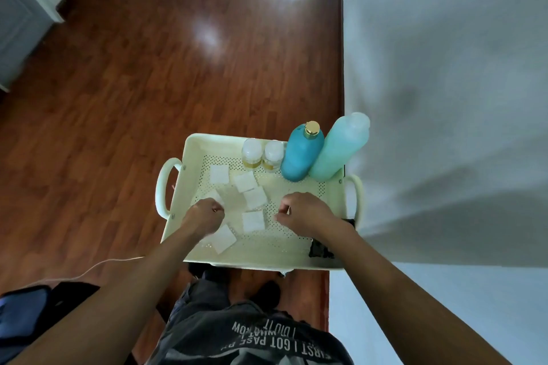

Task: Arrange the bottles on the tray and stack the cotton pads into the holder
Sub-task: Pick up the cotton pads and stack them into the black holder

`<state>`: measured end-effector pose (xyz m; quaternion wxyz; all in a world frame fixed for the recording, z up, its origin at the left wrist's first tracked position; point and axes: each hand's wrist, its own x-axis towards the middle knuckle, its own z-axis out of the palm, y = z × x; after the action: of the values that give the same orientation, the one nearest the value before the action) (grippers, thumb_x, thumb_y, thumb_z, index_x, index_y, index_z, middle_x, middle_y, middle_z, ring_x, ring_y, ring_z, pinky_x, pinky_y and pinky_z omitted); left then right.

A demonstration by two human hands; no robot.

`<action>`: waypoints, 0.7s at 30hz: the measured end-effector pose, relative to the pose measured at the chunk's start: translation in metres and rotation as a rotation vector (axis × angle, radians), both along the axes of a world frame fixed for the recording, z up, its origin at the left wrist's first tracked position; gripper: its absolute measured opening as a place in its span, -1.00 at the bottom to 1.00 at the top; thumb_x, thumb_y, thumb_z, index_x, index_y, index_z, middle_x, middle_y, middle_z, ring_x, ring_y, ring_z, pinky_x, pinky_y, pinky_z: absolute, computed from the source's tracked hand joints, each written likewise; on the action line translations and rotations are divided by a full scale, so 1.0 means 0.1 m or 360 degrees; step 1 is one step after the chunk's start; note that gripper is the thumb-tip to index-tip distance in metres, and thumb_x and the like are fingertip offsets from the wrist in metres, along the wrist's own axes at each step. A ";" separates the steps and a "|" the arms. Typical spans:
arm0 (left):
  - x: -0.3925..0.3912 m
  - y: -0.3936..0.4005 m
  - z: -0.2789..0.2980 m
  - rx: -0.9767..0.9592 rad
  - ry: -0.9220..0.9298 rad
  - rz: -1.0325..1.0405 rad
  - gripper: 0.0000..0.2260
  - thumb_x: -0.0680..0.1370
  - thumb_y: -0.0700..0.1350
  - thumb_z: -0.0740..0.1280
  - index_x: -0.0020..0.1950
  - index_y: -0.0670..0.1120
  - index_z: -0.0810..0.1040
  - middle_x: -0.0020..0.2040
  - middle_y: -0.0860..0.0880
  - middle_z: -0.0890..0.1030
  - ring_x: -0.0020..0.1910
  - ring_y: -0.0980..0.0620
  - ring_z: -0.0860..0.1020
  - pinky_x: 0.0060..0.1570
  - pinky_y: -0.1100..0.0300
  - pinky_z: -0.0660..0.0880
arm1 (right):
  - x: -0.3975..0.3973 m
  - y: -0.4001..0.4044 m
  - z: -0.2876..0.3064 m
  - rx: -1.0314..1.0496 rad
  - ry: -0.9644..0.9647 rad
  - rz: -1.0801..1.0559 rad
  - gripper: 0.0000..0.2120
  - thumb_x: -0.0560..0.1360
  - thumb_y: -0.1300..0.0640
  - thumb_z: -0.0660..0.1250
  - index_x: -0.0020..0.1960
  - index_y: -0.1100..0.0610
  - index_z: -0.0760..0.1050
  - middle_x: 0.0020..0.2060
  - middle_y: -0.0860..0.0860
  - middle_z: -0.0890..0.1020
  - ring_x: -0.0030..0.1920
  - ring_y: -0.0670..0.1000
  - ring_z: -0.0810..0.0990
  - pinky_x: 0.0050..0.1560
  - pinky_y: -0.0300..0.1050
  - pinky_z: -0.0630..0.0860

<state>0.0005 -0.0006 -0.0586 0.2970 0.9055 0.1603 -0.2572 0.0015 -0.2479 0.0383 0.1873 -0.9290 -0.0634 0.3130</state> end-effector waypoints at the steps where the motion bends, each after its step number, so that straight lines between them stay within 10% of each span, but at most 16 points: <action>1: -0.01 0.04 -0.01 0.0107 0.0027 -0.0115 -0.84 0.56 -0.11 0.30 0.05 -0.07 0.66 -0.04 0.04 0.62 -0.07 0.00 0.55 -0.07 0.13 0.49 | 0.02 0.07 -0.07 0.0021 0.0053 -0.0027 -0.79 0.55 -0.01 0.29 0.02 0.09 0.61 -0.05 0.00 0.67 -0.07 0.05 0.63 -0.02 0.00 0.61; 6: -0.03 0.10 -0.01 0.0422 0.0147 -0.0459 -0.82 0.55 -0.05 0.34 0.07 -0.10 0.64 0.03 -0.05 0.65 0.00 -0.06 0.61 0.04 0.02 0.59 | 0.02 0.29 -0.41 0.0124 0.0239 -0.0227 -0.81 0.49 0.08 0.24 -0.07 0.05 0.64 -0.25 -0.01 0.70 -0.33 0.09 0.71 -0.26 -0.03 0.68; 21: -0.05 0.07 -0.04 0.0568 0.0158 -0.0878 -0.85 0.56 -0.13 0.31 0.06 -0.09 0.65 0.01 -0.03 0.65 -0.02 -0.09 0.64 -0.05 0.01 0.61 | -0.04 0.51 -0.94 0.0121 0.0338 -0.0769 -0.78 0.51 -0.05 0.39 0.05 0.07 0.59 -0.10 0.04 0.72 -0.18 0.11 0.71 -0.02 0.10 0.67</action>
<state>-0.0047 0.0063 -0.0626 0.0446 0.9389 -0.0342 -0.3396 -0.0023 -0.1971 -0.0562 0.2968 -0.8714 0.1686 0.3522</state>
